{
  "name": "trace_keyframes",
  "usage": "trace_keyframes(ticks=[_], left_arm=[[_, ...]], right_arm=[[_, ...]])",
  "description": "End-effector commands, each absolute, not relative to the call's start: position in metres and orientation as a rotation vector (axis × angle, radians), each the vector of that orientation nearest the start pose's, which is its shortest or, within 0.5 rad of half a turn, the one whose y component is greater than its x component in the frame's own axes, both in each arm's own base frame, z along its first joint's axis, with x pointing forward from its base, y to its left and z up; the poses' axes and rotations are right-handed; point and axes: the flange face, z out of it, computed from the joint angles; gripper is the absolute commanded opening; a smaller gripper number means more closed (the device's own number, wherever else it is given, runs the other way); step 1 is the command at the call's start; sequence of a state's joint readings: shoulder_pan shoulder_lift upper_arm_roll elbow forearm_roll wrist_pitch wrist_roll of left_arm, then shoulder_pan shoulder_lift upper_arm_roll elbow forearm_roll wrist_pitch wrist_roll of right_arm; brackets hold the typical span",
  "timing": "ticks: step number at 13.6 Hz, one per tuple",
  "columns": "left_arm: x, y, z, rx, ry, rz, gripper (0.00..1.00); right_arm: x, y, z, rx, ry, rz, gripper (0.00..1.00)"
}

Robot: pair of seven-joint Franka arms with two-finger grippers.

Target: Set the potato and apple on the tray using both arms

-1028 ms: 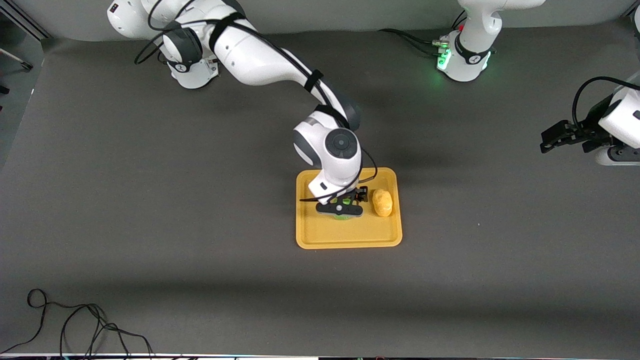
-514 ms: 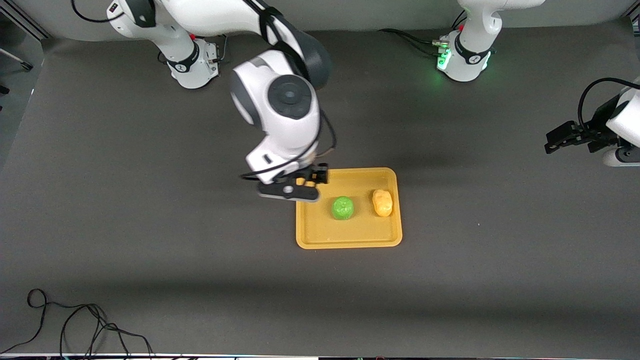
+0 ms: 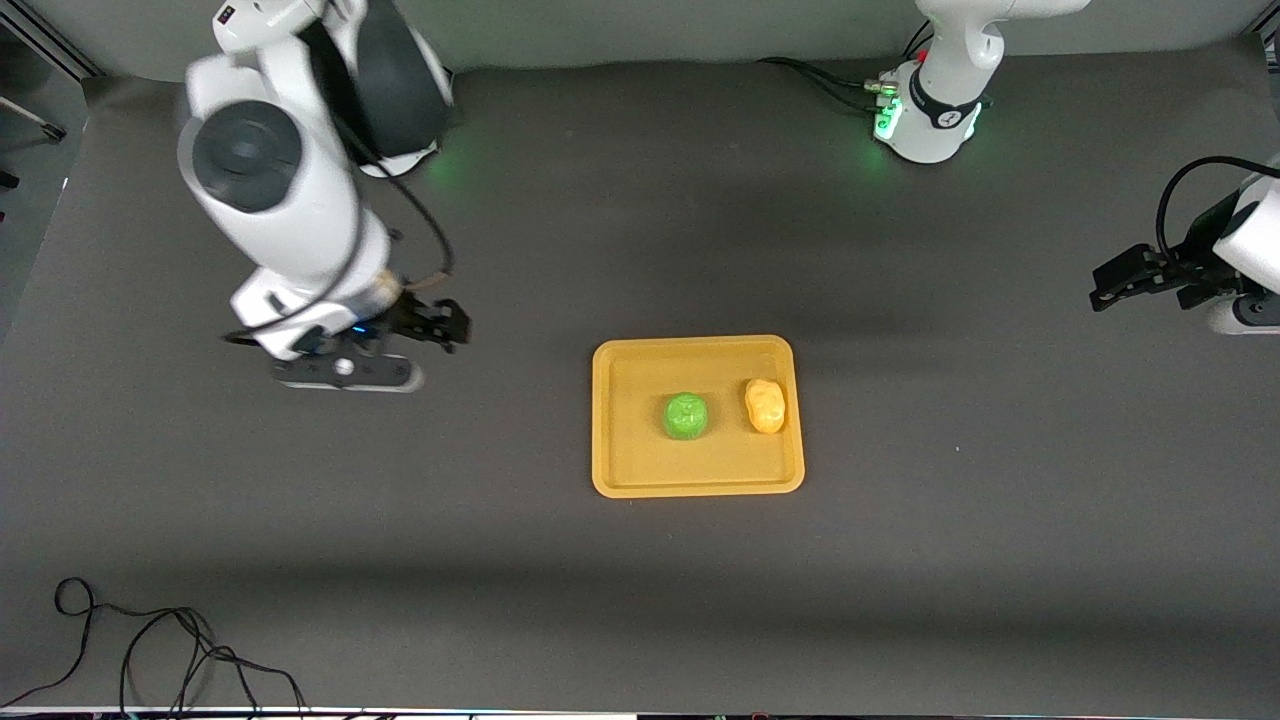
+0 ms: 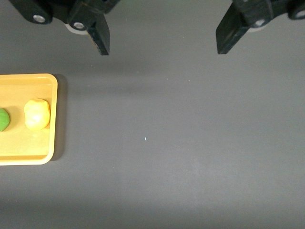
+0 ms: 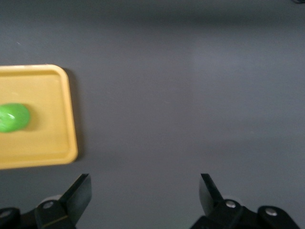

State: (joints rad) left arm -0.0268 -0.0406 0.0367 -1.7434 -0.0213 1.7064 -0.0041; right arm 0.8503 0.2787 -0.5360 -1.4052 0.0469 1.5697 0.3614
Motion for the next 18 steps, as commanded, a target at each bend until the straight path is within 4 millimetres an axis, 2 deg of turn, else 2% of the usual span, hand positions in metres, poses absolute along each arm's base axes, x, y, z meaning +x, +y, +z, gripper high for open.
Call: trace_keyframes(ticks=[1, 3, 5, 7, 10, 14, 18], left_arm=[[0.551, 0.002, 0.580, -3.169, -0.030, -0.034, 0.99], [0.552, 0.004, 0.580, -3.168, -0.035, -0.039, 0.99], [0.554, 0.004, 0.571, -3.168, -0.035, -0.010, 0.99], [0.559, 0.002, 0.563, -3.166, -0.028, 0.007, 0.99], [0.564, -0.001, 0.556, -3.134, 0.014, 0.005, 0.99], [0.575, -0.013, 0.542, -3.133, 0.055, -0.015, 0.99], [0.576, -0.022, 0.543, -3.122, 0.085, -0.020, 0.99]], right_arm=[[0.557, 0.160, 0.570, -3.192, -0.017, 0.081, 1.00], [0.560, 0.106, 0.584, -3.163, -0.067, 0.064, 1.00], [0.562, 0.061, 0.594, -3.145, -0.120, 0.048, 1.00], [0.560, 0.025, 0.603, -3.150, -0.124, 0.029, 1.00], [0.555, -0.025, 0.609, -3.148, -0.027, 0.027, 1.00], [0.557, -0.031, 0.609, -3.150, -0.010, 0.025, 1.00], [0.557, -0.035, 0.608, -3.147, 0.021, 0.032, 1.00]])
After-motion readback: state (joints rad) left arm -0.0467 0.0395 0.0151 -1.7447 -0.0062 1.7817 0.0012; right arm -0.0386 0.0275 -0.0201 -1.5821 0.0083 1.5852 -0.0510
